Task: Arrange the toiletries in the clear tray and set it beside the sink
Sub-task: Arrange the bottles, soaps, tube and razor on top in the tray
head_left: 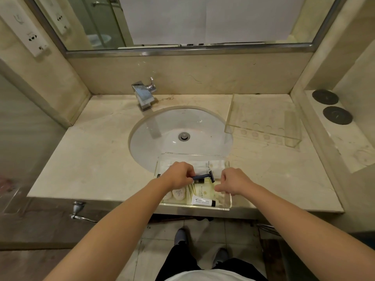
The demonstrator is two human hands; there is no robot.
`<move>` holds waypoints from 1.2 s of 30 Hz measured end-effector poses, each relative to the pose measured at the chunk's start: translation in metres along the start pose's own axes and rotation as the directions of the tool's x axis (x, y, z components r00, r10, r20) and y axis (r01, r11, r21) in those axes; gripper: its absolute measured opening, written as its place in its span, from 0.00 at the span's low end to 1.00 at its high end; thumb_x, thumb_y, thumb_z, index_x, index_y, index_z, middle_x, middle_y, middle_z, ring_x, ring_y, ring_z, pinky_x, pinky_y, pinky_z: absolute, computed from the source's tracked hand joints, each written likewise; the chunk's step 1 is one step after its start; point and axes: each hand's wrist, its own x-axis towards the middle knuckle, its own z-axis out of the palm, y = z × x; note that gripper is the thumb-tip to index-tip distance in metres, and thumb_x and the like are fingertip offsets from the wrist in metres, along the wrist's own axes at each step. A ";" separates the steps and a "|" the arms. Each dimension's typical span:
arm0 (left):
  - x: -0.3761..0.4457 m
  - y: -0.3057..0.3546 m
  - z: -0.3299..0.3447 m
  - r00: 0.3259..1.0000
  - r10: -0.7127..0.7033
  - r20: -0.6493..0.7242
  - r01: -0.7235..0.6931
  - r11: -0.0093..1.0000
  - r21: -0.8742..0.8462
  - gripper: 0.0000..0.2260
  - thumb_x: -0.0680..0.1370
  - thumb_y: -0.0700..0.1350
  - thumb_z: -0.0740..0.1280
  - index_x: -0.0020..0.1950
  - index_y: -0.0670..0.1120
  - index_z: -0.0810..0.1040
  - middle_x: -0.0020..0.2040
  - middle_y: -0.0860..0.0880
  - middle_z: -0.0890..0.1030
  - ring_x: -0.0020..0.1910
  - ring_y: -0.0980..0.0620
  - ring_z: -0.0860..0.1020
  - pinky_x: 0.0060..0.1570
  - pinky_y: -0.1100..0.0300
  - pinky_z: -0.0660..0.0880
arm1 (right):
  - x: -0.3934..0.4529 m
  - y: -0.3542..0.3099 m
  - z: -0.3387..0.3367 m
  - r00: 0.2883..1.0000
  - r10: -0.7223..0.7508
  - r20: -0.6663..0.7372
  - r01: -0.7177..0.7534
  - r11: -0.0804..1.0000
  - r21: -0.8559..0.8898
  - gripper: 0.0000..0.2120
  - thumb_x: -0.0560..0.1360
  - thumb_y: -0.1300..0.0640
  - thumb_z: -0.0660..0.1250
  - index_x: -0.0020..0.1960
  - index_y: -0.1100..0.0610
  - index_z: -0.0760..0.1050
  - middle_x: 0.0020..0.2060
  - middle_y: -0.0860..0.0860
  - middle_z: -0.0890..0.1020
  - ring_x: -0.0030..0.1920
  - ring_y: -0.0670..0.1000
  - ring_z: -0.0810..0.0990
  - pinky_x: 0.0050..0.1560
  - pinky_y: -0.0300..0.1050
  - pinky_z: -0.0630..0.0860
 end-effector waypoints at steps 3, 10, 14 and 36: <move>0.000 0.002 0.003 1.000 0.012 0.016 -0.013 1.000 0.021 0.07 0.75 0.40 0.68 0.52 0.44 0.82 0.45 0.50 0.79 0.42 0.52 0.75 0.43 0.62 0.71 | -0.002 0.002 0.002 0.987 -0.062 -0.147 0.075 0.993 0.086 0.17 0.67 0.51 0.74 0.45 0.53 0.67 0.38 0.52 0.76 0.33 0.50 0.72 0.34 0.45 0.68; -0.002 0.006 0.012 0.996 0.069 0.062 -0.075 0.992 0.099 0.05 0.74 0.40 0.68 0.49 0.43 0.82 0.47 0.46 0.83 0.41 0.52 0.74 0.42 0.61 0.70 | -0.003 0.001 0.014 0.948 -0.291 -0.128 0.272 0.951 -0.149 0.07 0.74 0.55 0.68 0.51 0.50 0.75 0.39 0.47 0.76 0.42 0.51 0.76 0.42 0.47 0.75; -0.002 0.006 0.017 0.993 0.103 0.064 -0.111 0.985 0.129 0.05 0.74 0.41 0.70 0.48 0.43 0.82 0.47 0.46 0.83 0.42 0.51 0.75 0.43 0.61 0.71 | -0.003 -0.003 0.017 0.937 -0.338 -0.085 0.298 0.903 -0.308 0.04 0.76 0.56 0.66 0.50 0.52 0.75 0.44 0.49 0.79 0.42 0.52 0.76 0.41 0.45 0.73; -0.003 -0.060 -0.018 0.792 -0.441 -0.423 0.349 0.895 -0.279 0.09 0.75 0.42 0.65 0.55 0.45 0.73 0.52 0.45 0.77 0.45 0.46 0.77 0.40 0.55 0.72 | 0.004 0.008 0.028 0.945 -0.319 -0.072 0.274 0.892 -0.360 0.07 0.73 0.48 0.66 0.45 0.50 0.75 0.42 0.47 0.81 0.42 0.50 0.78 0.43 0.45 0.76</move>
